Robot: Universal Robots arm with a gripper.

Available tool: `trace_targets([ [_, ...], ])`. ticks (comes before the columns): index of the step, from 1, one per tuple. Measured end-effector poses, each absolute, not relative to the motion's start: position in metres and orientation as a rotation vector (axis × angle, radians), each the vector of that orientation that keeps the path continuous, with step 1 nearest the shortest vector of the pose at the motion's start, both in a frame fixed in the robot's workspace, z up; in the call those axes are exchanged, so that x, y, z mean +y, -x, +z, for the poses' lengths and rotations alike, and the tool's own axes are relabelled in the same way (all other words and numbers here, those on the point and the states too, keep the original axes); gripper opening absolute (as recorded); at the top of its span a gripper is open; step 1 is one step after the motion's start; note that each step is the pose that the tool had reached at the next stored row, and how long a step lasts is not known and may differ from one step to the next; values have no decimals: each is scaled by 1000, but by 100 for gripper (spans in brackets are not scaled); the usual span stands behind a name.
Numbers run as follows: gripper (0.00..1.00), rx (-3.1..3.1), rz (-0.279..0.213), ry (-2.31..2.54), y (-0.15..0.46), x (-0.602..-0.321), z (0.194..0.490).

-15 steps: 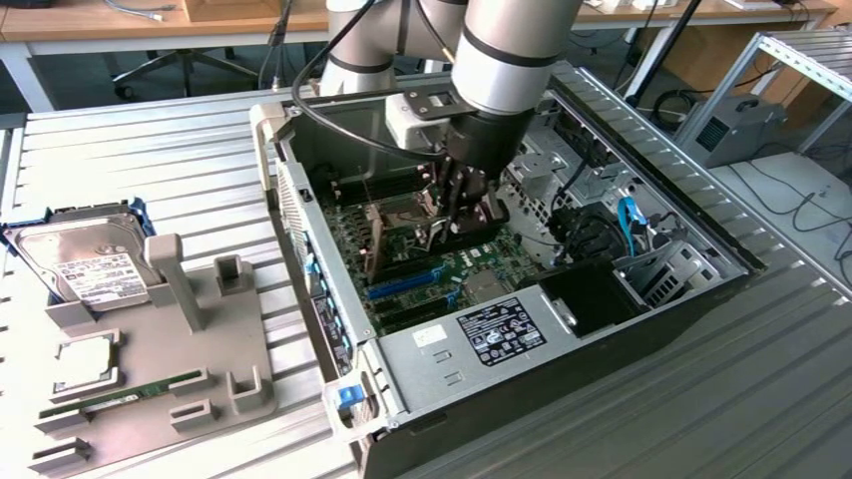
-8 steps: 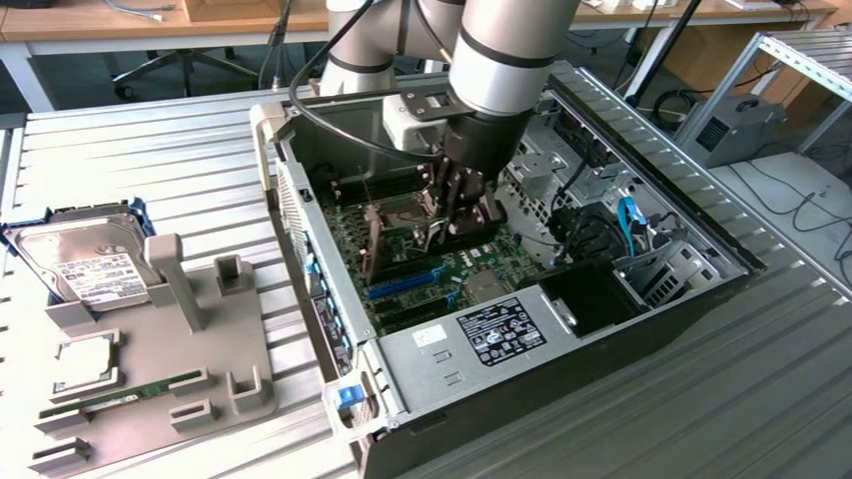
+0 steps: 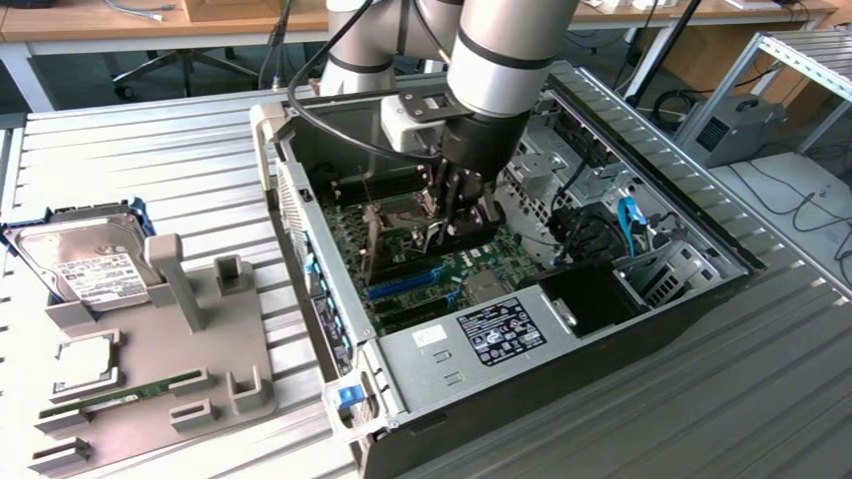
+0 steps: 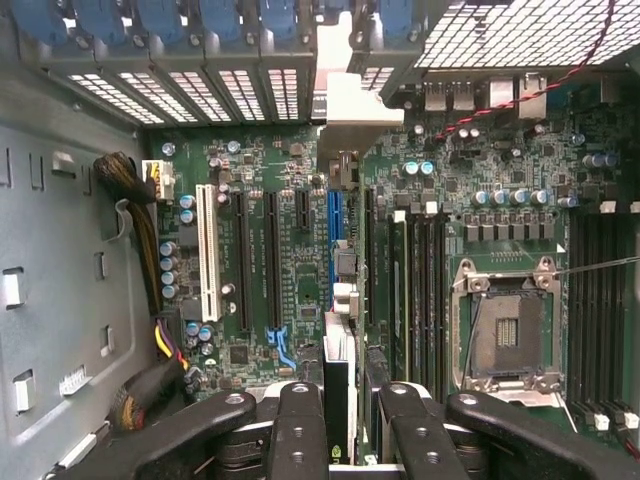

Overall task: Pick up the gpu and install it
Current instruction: 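Insert the gpu into the slot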

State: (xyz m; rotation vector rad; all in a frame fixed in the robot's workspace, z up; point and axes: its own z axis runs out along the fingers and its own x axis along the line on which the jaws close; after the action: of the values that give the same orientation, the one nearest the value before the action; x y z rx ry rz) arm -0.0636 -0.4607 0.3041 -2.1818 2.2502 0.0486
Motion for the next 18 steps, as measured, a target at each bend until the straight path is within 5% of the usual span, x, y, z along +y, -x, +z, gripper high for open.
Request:
trace_targets([
  [18,26,2250,49,2182,70,-463,290],
])
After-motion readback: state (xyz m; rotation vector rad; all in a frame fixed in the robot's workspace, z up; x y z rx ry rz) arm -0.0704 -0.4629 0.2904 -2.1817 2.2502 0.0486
